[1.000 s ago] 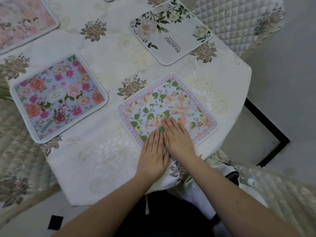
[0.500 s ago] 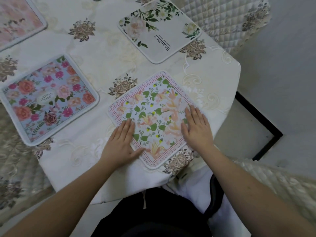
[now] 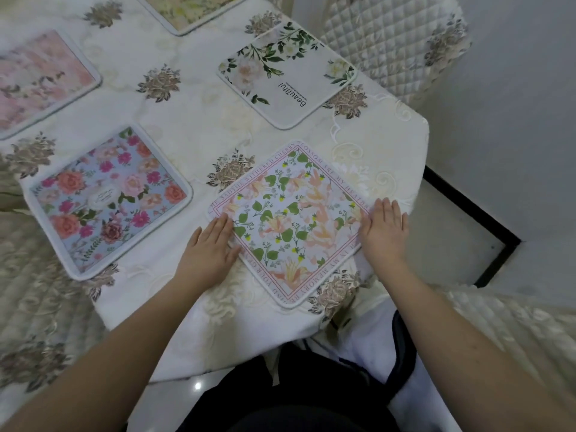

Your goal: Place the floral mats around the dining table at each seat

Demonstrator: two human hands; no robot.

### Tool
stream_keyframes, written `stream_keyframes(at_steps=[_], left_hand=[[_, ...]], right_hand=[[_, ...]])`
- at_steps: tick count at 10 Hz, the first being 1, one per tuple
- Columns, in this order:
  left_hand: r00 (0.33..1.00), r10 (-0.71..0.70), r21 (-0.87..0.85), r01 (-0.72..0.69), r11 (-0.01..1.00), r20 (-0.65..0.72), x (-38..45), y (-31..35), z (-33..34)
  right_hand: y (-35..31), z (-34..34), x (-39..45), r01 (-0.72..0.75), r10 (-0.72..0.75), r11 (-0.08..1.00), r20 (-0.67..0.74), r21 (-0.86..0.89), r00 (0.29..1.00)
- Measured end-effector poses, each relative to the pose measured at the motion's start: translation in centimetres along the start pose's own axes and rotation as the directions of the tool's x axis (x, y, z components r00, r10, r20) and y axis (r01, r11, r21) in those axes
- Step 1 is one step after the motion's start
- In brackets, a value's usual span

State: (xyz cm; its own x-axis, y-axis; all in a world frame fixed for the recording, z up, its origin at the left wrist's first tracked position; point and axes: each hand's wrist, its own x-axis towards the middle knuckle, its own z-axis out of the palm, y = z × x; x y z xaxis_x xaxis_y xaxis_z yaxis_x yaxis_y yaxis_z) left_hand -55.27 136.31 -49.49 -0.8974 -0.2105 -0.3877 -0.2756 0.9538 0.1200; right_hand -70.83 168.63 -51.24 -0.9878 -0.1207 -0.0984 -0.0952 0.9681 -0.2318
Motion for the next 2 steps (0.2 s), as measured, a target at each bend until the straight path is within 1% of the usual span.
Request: stream_keyframes(at_steps=[1,2], left_hand=[[1.000,-0.028,-0.049,0.027,0.998,-0.010,-0.1,0.8,-1.4],[0.996,0.077,-0.038,-0.079,0.996,-0.045,-1.3,2.6,-2.2]], right_hand=[[-1.7,-2.1,-1.9,0.079,-0.079,0.997,0.012,0.019,0.997],[-4.1,-3.0,-5.5,0.154,-0.158,0.987,0.093,0.049,0.983]])
